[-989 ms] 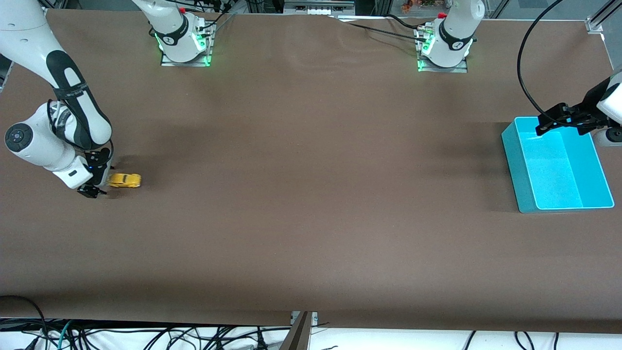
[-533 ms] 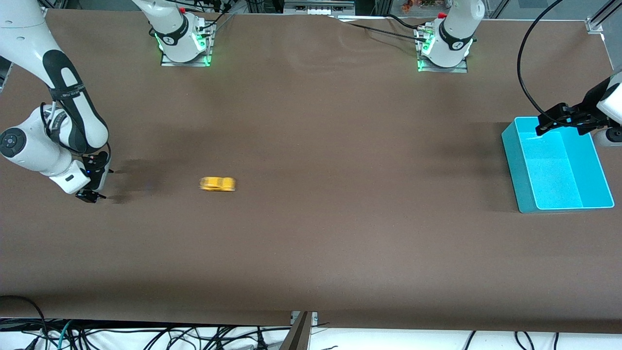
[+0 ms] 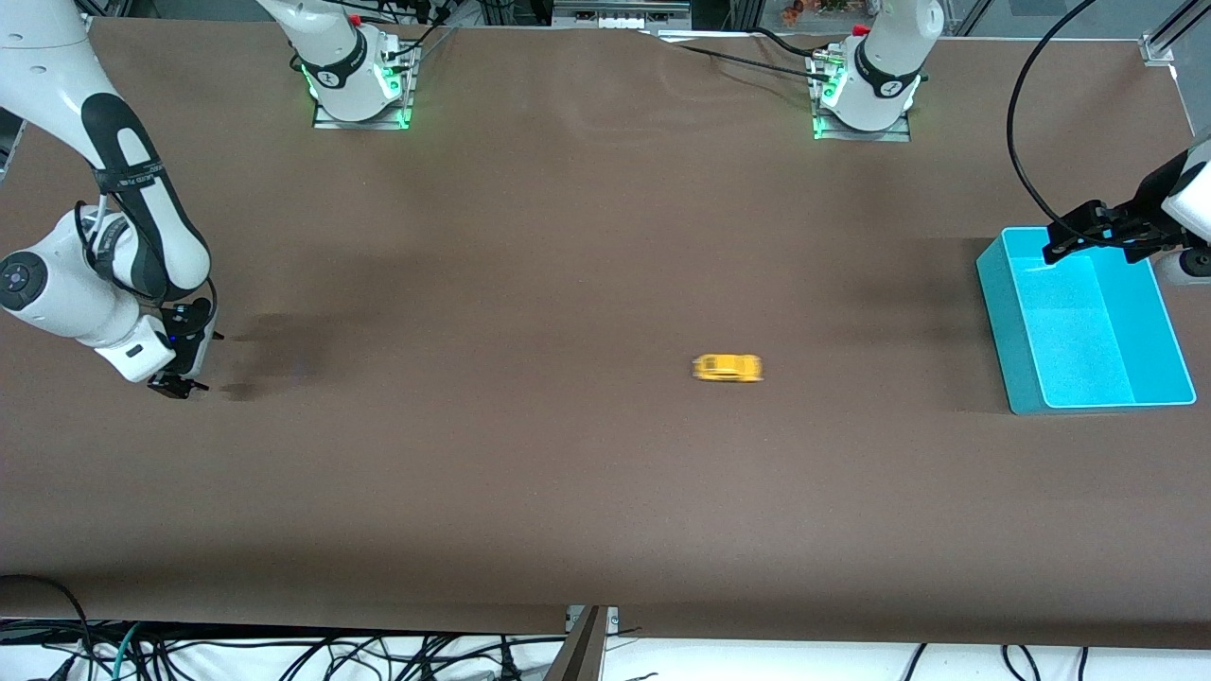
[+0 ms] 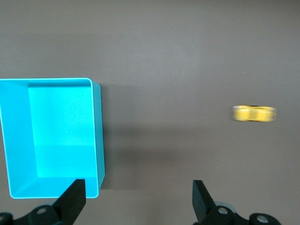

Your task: Wind and store yellow beetle car

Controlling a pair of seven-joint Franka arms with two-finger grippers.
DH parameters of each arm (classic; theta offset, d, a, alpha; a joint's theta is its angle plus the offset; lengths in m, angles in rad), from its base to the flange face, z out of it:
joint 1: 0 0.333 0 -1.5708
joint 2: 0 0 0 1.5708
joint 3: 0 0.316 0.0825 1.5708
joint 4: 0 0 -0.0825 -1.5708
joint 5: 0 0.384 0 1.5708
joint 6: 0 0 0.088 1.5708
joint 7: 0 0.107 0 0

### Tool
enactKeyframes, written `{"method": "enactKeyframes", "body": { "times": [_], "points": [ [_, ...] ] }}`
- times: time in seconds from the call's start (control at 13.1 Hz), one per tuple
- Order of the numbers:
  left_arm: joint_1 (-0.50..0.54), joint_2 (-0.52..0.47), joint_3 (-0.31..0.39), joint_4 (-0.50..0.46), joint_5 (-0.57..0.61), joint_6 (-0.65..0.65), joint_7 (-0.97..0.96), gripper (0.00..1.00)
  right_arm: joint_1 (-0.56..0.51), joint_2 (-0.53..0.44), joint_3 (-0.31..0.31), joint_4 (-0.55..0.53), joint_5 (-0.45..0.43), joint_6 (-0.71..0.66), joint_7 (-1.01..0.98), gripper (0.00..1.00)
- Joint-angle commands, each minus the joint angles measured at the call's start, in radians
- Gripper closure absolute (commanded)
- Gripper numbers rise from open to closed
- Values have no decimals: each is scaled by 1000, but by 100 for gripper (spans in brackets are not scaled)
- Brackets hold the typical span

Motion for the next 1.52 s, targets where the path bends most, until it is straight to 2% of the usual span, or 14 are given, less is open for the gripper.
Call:
{"method": "enactKeyframes", "body": {
  "times": [0.0, 0.3, 0.68, 0.91, 1.14, 1.45],
  "points": [
    [11, 15, -8, 29, -14, -23, 8, 0, -8, -16, 14, 41, 13, -77, 33, 0],
    [11, 16, -8, 29, -14, -23, 8, 0, -8, -18, 16, 93, 13, -144, 202, 0],
    [9, 51, -10, 31, -14, -41, 32, 0, 7, -49, 20, 116, 13, -212, 519, 0],
    [46, 96, -6, 29, -15, -39, 267, 0, 54, -85, 19, 154, 13, -301, 714, 0],
    [45, 152, -13, 20, -12, -39, 469, 0, 111, -86, 19, 302, 10, -524, 962, 0],
    [43, 313, -13, 15, 1, 3, 859, 0, 195, -87, 20, 442, 9, -729, 1347, 0]
  ]
}}
